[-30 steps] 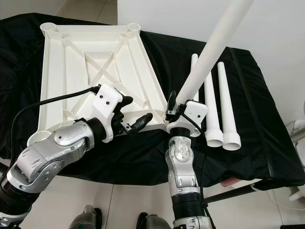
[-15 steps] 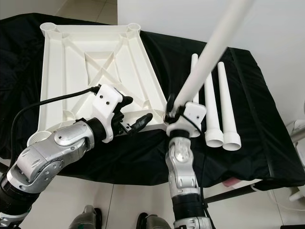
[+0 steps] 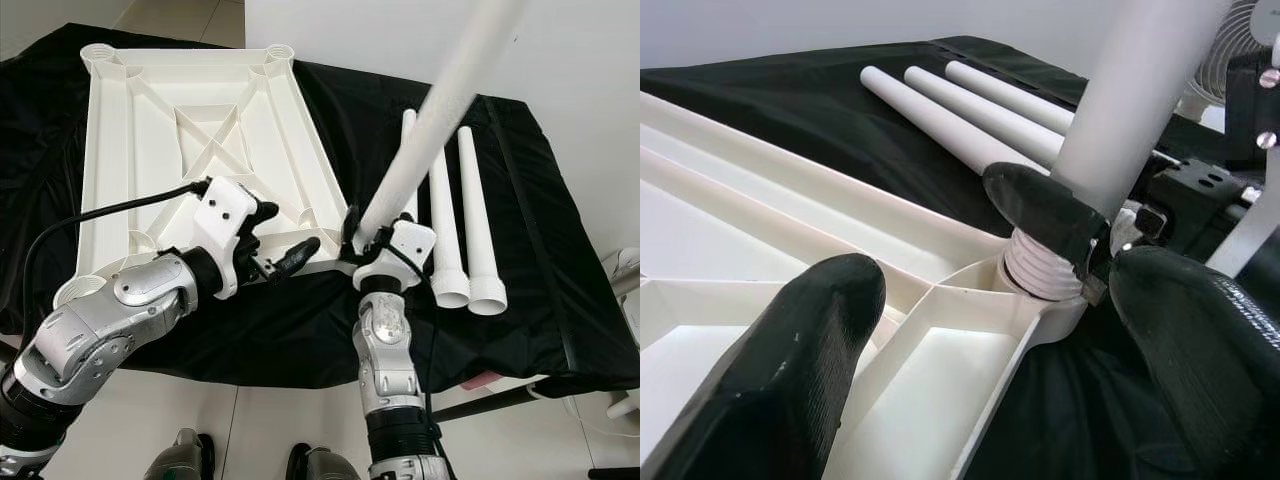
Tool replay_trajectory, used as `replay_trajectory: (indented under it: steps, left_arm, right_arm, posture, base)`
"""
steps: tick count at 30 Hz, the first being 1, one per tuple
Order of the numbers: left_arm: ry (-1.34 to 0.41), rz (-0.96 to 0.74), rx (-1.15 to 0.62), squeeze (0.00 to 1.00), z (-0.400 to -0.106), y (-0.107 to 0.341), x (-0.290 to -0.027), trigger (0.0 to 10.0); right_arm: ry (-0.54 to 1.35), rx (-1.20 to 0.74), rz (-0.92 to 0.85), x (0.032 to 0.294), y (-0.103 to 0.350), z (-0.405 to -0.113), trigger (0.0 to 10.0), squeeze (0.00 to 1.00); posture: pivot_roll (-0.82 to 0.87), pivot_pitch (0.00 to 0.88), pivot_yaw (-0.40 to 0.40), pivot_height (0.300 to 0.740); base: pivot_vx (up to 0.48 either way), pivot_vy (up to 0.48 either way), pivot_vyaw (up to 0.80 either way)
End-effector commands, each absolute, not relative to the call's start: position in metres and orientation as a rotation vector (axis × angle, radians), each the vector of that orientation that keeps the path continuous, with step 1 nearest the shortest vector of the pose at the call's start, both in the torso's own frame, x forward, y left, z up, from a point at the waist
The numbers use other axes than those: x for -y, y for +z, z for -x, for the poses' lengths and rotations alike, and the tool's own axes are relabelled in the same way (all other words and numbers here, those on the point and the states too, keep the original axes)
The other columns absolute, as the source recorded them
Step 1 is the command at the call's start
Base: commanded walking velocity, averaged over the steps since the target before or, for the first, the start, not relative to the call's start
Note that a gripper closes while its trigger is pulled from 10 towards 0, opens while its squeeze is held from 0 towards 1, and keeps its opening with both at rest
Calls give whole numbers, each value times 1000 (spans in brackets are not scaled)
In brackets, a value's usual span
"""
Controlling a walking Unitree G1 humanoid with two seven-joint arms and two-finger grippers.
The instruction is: Building children table
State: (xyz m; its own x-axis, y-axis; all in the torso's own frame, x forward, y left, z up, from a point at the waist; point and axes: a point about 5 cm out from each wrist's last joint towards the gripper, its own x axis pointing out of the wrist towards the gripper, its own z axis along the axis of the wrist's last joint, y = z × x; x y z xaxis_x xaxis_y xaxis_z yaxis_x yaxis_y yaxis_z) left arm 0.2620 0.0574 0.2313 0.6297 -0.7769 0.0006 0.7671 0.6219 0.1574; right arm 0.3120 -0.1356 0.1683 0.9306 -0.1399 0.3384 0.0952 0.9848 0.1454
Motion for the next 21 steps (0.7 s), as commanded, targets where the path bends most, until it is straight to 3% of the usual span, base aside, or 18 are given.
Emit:
replay_trajectory:
  steps: [1,2,3,4,11,12,21]
  left_arm:
    - [-1033,-155,56,0,-254,229,-52,10000]
    - [-1033,-154,56,0,-254,229,-52,10000]
    - [-1033,-154,56,0,-254,229,-52,10000]
    - [-1032,-153,56,0,-254,229,-52,10000]
    - [-1030,-153,56,0,-254,230,-52,10000]
    - [-1030,-153,56,0,-254,230,-52,10000]
    - [-1028,-152,56,0,-254,229,-52,10000]
  right_arm:
    - [-144,339,-120,143,164,-312,10000,1000]
    - [-134,343,-114,143,165,-312,10000,788]
    - [-134,343,-114,143,165,-312,10000,788]
    - [-120,344,-115,143,165,-313,10000,0]
    - [-40,382,-116,142,175,-316,10000,0]
    - [-28,403,-121,144,179,-317,0,0]
    - [-13,434,-121,151,187,-320,0,0]
  posture:
    - [131,177,-98,740]
    - [131,177,-98,740]
    - [131,177,-98,740]
    - [130,178,-99,740]
    - [130,178,-100,740]
    - [129,179,-100,740]
    - [129,177,-101,740]
  base:
    - [0,0,0]
    - [0,0,0]
    - [0,0,0]
    - [0,0,0]
    - [0,0,0]
    - [0,0,0]
    - [0,0,0]
